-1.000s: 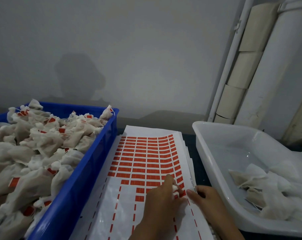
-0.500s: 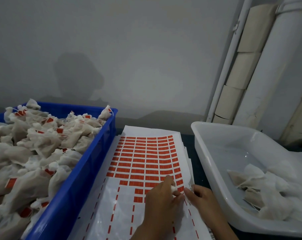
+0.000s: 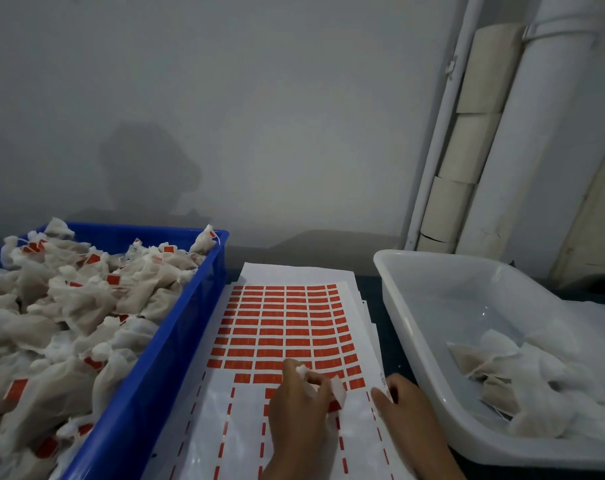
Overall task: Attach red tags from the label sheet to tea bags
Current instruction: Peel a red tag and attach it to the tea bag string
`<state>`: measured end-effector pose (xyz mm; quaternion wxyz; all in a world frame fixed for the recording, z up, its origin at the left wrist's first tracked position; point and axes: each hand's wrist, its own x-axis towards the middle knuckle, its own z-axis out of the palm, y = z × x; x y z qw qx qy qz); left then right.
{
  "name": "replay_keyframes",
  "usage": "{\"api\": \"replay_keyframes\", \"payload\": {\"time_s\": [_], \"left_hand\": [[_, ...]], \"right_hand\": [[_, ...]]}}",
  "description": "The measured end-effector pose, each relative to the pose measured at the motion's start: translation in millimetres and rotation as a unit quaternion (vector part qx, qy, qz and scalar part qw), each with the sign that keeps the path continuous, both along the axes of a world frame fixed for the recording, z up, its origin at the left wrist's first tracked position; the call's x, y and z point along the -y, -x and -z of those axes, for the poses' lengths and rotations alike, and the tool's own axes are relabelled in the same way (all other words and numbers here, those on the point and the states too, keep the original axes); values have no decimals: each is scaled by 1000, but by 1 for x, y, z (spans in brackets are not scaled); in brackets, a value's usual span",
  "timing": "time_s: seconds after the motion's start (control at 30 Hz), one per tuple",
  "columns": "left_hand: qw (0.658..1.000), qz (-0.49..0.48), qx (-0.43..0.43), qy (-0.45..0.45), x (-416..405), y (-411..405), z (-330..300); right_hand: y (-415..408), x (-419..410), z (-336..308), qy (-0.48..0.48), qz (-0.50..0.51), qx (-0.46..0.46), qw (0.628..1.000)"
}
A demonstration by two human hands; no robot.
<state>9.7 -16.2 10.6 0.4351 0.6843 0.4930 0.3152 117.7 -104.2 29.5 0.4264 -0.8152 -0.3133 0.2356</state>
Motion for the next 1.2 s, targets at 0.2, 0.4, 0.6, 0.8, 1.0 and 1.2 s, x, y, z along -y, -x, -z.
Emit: {"api": "replay_keyframes", "payload": {"time_s": [0.2, 0.4, 0.6, 0.8, 1.0, 1.2], "left_hand": [[992, -122, 43, 10, -15, 9, -3], [989, -132, 29, -57, -14, 8, -8], [992, 5, -23, -127, 1, 5, -9], [987, 73, 4, -141, 1, 3, -3], [975, 184, 125, 23, 2, 5, -3], [893, 354, 195, 196, -16, 22, -20]], "right_hand": [[4, -1, 5, 46, -12, 146, 988], [13, -11, -2, 21, -54, 267, 962], [33, -19, 3, -144, -70, 40, 986], [26, -16, 1, -162, -39, -5, 986], [22, -17, 3, -163, 6, -17, 986], [35, -19, 4, -148, -78, 17, 986]]}}
